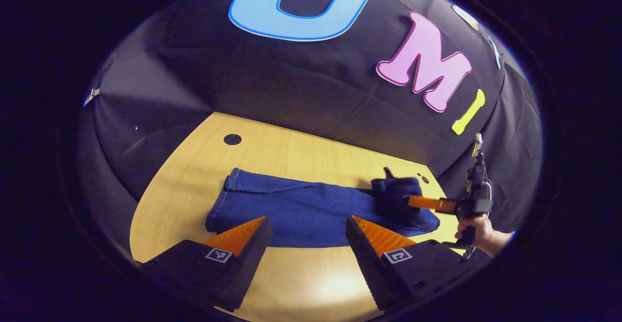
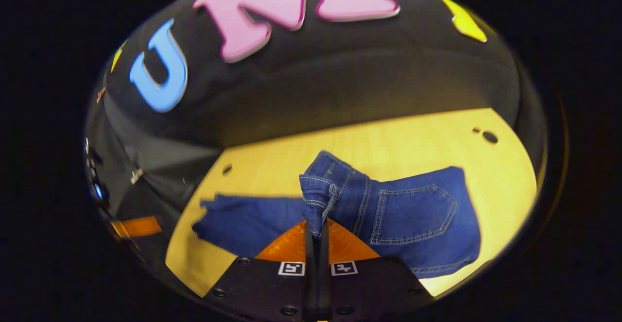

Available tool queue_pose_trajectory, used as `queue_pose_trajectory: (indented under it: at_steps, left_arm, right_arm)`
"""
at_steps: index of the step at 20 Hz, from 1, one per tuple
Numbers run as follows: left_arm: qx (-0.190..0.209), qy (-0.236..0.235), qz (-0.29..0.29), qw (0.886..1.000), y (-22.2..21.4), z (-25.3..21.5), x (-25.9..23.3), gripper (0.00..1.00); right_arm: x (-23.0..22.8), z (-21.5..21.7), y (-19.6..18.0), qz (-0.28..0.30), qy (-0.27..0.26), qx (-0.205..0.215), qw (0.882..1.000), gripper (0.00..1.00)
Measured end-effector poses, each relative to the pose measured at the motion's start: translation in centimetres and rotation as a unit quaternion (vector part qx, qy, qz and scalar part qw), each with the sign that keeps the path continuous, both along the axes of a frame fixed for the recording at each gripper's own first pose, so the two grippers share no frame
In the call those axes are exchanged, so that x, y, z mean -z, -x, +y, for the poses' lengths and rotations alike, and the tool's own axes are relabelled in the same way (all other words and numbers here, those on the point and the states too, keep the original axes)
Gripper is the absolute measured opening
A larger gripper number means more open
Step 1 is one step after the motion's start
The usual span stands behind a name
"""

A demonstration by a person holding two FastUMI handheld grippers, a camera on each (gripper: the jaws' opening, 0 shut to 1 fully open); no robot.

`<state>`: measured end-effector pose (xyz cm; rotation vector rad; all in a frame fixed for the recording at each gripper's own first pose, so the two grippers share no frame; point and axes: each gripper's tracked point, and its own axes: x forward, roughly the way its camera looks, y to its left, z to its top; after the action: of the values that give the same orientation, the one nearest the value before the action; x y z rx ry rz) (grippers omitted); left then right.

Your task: Grasp the waist and the cuffs of the jeans and fold them to make the two legs overlap; first hold the waist and fold one-third of the jeans toward the cuffs, then hold the cuffs and fold the remaining one-third in the same direction to finish folding.

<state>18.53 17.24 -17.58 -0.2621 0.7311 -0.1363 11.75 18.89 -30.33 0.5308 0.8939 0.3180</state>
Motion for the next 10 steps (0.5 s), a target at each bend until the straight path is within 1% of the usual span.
queue_pose_trajectory:
  at_steps: [2,3,4,5,6,7,8,9,10]
  left_arm:
    - [-0.003,-0.001,0.015,1.0,-0.4,0.7,1.4,0.97]
    - [-0.004,0.0,0.025,1.0,-0.5,0.9,2.1,0.97]
    - [-0.005,-0.006,0.037,0.999,-0.6,1.2,2.8,0.97]
    - [-0.006,-0.023,0.054,0.998,-0.5,2.1,3.9,0.97]
    - [-0.015,-0.053,0.071,0.996,-0.6,3.4,4.9,0.97]
    - [-0.023,-0.071,0.076,0.994,-1.0,4.3,5.4,0.97]
    - [-0.026,-0.068,0.08,0.994,-1.6,4.7,5.8,0.97]
    - [-0.03,-0.067,0.09,0.993,-2.0,5.1,6.2,0.97]
    - [-0.038,-0.085,0.109,0.99,-2.1,6.1,7.1,0.97]
  right_arm:
    - [1.9,1.4,0.7,0.015,0.013,-0.022,1.0,0.04]
    - [2.4,1.5,1.4,0.034,0.003,-0.032,0.999,0.05]
    - [2.2,1.6,2.1,0.051,-0.02,-0.046,0.997,0.08]
    - [1.8,2.0,2.2,0.057,-0.044,-0.052,0.996,0.31]
    - [0.6,1.9,2.1,0.045,-0.062,-0.051,0.996,0.54]
    - [-0.8,1.5,1.8,0.025,-0.069,-0.045,0.996,0.77]
    - [-2.4,0.7,1.5,0.005,-0.076,-0.043,0.996,0.92]
    - [-4.2,-0.3,1.4,-0.015,-0.08,-0.042,0.996,0.92]
    - [-6.1,-1.7,1.5,-0.037,-0.079,-0.042,0.995,0.92]
